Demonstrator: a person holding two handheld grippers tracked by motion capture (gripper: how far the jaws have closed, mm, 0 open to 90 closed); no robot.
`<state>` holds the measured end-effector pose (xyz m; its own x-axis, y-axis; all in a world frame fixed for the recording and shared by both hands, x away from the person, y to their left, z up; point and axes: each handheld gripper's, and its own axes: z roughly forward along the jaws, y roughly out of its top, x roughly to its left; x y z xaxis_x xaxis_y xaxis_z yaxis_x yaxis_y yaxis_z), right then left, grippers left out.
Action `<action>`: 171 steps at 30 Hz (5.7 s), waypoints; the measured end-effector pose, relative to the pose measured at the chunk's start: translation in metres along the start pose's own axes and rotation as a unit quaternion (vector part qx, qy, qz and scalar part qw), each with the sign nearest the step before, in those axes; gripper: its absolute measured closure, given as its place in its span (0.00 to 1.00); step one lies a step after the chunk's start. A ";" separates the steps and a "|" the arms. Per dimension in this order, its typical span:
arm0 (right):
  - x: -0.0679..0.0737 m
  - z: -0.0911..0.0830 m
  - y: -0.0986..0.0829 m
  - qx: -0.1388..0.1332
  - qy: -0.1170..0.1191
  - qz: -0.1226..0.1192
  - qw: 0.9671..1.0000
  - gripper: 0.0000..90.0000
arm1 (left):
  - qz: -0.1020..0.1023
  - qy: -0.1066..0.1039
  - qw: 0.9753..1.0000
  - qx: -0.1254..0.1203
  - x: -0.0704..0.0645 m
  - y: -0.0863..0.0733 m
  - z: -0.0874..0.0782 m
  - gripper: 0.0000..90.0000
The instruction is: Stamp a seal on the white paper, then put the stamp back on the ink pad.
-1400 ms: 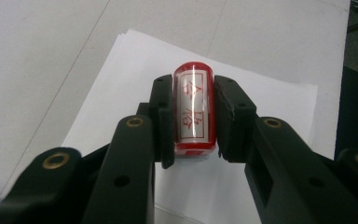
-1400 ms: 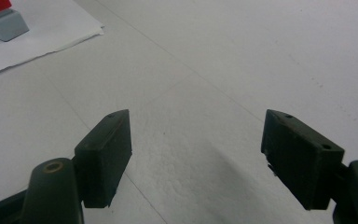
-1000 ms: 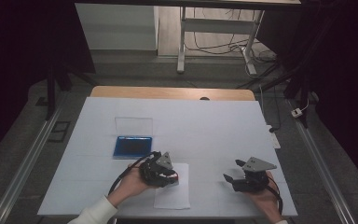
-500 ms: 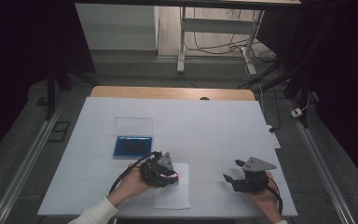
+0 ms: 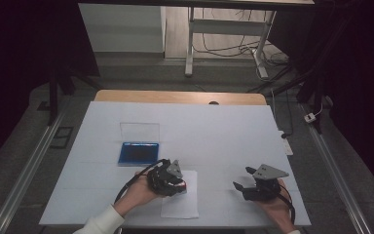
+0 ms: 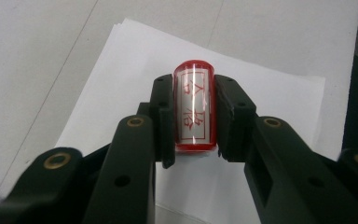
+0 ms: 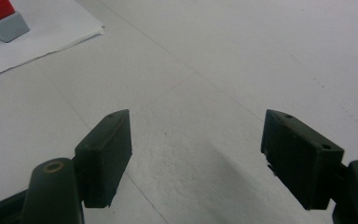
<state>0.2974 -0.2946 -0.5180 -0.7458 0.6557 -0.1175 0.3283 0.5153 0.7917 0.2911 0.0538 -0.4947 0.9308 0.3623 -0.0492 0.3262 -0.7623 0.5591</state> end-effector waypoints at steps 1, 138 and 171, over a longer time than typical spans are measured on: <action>0.000 0.000 0.000 0.001 0.000 0.001 1.000 0.27 | 0.000 -0.001 1.000 0.000 0.000 0.000 0.000 0.79; -0.001 -0.004 -0.002 -0.003 0.002 0.004 1.000 0.27 | -0.192 0.158 0.966 -0.069 0.106 -0.077 -0.064 0.76; -0.003 -0.012 -0.001 -0.021 -0.001 0.005 1.000 0.27 | -0.209 0.146 0.952 -0.170 0.009 -0.139 -0.085 0.32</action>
<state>0.2919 -0.3035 -0.5107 -0.7413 0.6619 -0.1112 0.3108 0.4854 0.8172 0.2401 0.2083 -0.5024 0.6299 0.7670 -0.1227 0.5394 -0.3183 0.7796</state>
